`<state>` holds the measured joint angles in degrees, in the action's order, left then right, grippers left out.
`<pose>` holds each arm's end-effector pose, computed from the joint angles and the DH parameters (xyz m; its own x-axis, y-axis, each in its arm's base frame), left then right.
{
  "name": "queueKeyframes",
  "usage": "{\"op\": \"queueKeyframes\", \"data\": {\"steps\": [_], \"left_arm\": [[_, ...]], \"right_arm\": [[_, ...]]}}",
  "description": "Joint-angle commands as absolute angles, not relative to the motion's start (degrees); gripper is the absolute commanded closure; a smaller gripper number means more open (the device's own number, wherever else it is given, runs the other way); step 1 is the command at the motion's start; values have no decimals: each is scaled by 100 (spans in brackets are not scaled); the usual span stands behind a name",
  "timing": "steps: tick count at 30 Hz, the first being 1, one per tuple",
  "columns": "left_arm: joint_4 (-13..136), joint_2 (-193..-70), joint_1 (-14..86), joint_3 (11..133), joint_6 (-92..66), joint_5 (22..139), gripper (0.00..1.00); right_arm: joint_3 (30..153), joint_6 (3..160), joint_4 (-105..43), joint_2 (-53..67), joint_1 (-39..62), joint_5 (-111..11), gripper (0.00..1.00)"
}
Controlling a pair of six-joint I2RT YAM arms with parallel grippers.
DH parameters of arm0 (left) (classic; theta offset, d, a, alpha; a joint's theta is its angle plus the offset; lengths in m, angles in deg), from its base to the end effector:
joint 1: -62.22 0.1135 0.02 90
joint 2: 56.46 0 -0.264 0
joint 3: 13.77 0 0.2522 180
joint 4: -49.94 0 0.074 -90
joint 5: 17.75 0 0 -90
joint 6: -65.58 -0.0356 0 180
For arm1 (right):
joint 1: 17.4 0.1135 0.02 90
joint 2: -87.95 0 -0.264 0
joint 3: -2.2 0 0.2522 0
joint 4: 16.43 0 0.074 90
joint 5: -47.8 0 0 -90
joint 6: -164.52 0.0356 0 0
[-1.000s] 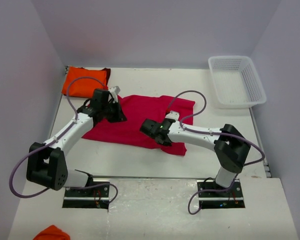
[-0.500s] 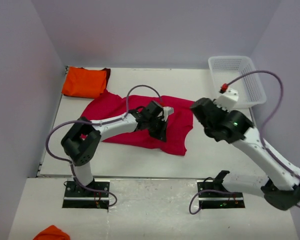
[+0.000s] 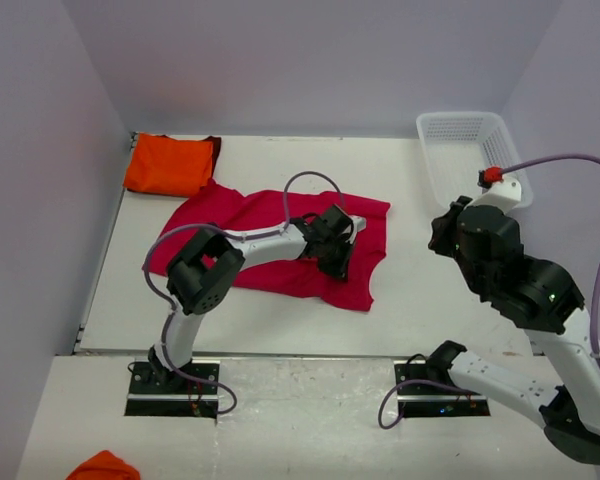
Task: Fold and stack the t-shirts
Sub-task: Fold the flattened tshirt in 1/3 of the way
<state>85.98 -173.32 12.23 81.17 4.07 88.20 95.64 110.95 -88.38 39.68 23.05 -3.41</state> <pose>0.2694 -0.3361 0.1631 -0.8750 0.3290 -0.3552 0.4697 0.7549 -0.4578 0.1004 0.0563 0.4435 -0.3234 0.3325 -0.8859 0.1392 0.9428 0.3030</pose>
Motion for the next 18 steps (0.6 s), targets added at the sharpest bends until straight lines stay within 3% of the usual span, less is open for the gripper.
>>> {"op": "queueKeyframes", "data": {"steps": [1,9,18], "left_arm": [[8751,-17721,1002,8540,484,8614,100],[8901,-18662,651,9270,572,8938,100],[9068,-19708,343,10983,817,9589,100]], "right_arm": [[9550,10819,-8609,4066,2303,-616,100],[9577,10766,-8547,4409,2303,-555,100],[9173,10775,-8547,4453,2295,-502,100]]}}
